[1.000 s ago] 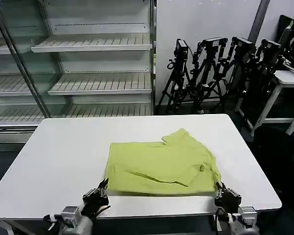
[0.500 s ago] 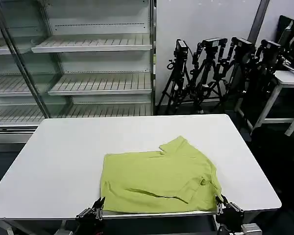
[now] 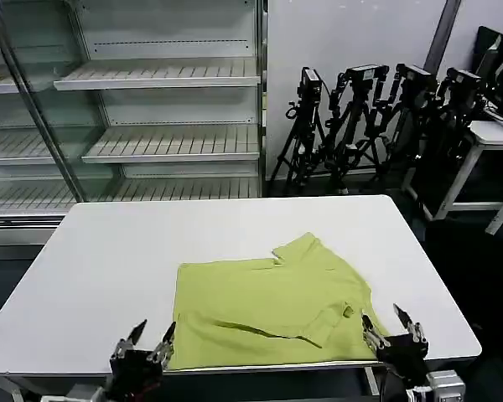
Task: Fold and organize the clothes.
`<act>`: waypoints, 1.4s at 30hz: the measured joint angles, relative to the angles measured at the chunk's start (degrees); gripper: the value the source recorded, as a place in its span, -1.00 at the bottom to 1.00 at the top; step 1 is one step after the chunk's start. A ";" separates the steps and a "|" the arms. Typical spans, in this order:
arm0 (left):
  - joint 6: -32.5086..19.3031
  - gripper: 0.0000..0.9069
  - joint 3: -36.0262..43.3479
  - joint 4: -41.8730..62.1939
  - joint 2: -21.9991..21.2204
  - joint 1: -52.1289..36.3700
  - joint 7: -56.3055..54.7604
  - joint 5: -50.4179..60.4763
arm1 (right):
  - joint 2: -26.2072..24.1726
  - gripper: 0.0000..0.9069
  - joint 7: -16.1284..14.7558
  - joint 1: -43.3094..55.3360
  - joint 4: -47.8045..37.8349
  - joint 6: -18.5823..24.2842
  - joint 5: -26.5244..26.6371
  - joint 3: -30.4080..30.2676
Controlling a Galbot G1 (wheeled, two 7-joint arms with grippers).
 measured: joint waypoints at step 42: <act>7.39 -0.69 22.32 40.20 2.77 -50.63 -3.85 -14.02 | 9.31 -0.56 5.84 57.91 -52.55 -6.43 14.53 -32.09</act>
